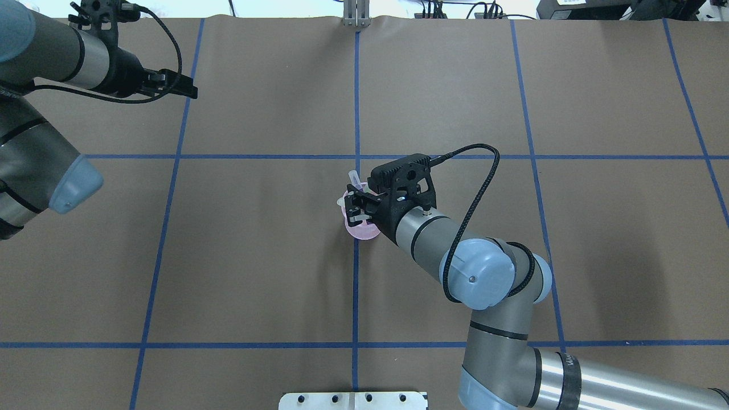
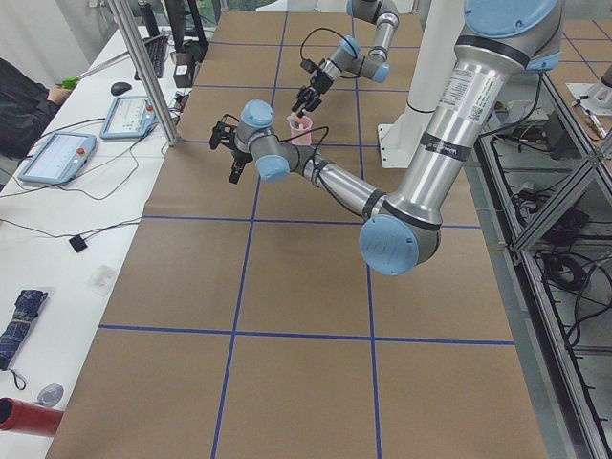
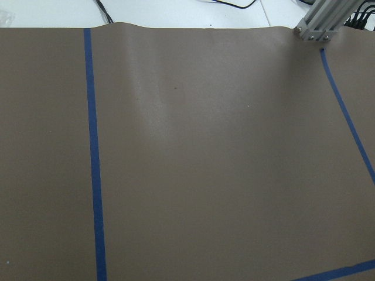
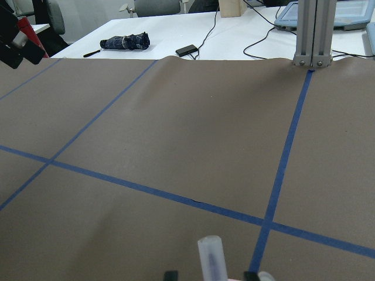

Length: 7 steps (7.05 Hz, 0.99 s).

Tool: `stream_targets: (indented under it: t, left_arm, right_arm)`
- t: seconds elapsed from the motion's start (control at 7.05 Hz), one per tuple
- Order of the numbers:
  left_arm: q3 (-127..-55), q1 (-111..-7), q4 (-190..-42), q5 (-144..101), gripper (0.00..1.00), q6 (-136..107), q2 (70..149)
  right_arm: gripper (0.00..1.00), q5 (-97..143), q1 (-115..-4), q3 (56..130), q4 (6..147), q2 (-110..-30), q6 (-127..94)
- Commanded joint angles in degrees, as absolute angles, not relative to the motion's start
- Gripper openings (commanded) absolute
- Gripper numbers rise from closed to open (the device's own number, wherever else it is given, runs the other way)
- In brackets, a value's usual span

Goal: Collect pens into pen holder

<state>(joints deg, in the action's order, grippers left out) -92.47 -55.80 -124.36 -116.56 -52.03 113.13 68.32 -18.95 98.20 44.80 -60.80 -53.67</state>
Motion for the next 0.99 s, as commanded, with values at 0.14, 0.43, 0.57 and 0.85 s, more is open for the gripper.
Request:
stream_targets:
  t: [0.14,0.43,0.57,0.85]
  left_arm:
    - [-92.46,-62.19,-120.1,-123.43,0.99,-45.49,113.12]
    - [-93.07,-68.7,-108.94,-129.98,0.99,-36.61,113.38]
    - [-93.08,-71.25,-103.42,-129.82,0.99,-31.6,113.38]
    - [-92.47,-76.7,-98.71,-129.46,1.0,-17.29,111.99]
  right_arm:
    - [0.99,76.33,-23.09,106.04,57.21,-61.08,-54.57]
    - [1.0,86.6,-28.71,114.75,79.25,-61.17,-56.93]
    - [1.0,100.41,-36.4,116.09,92.94,-60.39,-58.52]
    - [1.0,121.58,-54.93,116.45,101.34,-63.17,-49.82]
